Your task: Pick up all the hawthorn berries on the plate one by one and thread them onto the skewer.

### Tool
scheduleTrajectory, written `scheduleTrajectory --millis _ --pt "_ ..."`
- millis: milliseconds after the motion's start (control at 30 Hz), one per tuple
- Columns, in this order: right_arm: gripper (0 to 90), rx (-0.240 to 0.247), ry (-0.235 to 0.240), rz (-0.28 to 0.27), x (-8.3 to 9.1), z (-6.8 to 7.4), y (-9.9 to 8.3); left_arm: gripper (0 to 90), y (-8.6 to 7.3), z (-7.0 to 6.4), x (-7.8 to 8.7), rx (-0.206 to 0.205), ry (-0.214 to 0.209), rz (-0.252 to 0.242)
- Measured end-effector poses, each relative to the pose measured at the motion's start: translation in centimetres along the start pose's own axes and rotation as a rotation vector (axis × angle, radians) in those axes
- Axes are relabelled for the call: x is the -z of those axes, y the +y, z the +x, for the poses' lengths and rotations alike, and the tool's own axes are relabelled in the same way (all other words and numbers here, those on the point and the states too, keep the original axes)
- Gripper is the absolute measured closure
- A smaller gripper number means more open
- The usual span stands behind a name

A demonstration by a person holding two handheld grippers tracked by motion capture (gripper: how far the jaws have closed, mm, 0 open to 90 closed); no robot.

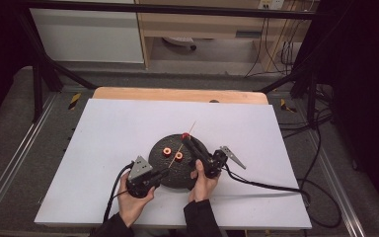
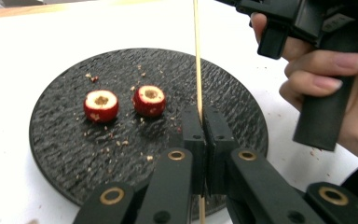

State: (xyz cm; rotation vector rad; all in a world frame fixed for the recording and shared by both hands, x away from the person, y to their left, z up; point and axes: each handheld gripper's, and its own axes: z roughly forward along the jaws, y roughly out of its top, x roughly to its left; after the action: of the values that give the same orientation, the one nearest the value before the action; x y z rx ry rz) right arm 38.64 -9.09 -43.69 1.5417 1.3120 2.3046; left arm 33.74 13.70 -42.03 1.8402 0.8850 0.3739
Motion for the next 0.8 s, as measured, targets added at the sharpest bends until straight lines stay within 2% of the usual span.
scheduleTrajectory --millis 800 --pt "61.6 0.013 0.006 0.047 0.7 0.2 -0.9 88.7 3.1 0.2 -2.5 -0.002 -0.006 -0.015"
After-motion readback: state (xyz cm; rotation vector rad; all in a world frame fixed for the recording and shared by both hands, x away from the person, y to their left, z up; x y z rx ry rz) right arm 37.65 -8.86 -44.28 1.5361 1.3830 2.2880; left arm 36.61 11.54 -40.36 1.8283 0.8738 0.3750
